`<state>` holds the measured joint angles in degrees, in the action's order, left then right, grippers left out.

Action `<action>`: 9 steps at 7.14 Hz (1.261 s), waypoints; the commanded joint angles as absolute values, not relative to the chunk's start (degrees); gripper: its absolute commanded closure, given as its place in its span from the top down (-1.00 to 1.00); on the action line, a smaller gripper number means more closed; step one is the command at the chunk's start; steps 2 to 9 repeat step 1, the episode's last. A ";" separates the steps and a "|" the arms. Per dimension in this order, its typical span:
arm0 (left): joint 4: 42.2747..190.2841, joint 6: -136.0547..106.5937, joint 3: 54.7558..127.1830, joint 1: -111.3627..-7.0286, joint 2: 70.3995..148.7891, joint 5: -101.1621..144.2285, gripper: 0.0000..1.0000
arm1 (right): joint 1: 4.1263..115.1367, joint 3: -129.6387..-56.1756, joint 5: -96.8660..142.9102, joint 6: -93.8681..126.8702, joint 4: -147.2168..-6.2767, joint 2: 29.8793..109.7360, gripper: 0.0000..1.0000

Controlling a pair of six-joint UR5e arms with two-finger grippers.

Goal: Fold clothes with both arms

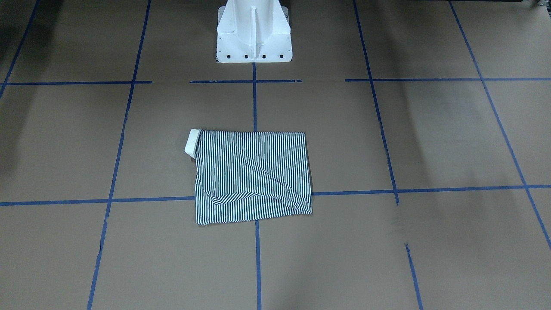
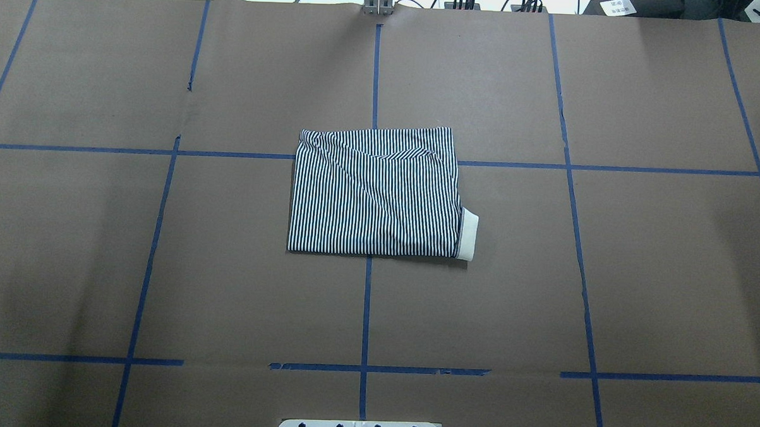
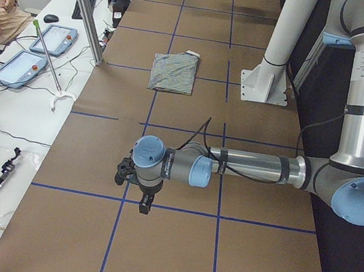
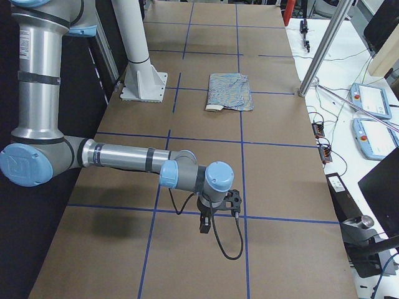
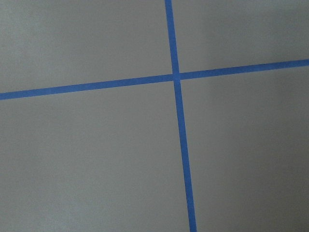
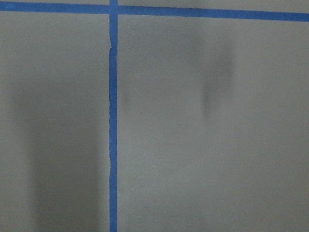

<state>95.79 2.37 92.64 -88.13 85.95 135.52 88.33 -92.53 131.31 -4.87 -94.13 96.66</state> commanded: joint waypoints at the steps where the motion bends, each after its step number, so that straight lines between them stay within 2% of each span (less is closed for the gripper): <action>1: 95.71 2.37 92.64 -88.07 85.96 135.53 1.00 | 88.33 -92.46 131.31 -4.83 -94.13 96.68 1.00; 9: 95.71 2.37 92.64 -88.07 85.96 135.53 1.00 | 88.33 -92.46 131.31 -4.83 -94.13 96.68 1.00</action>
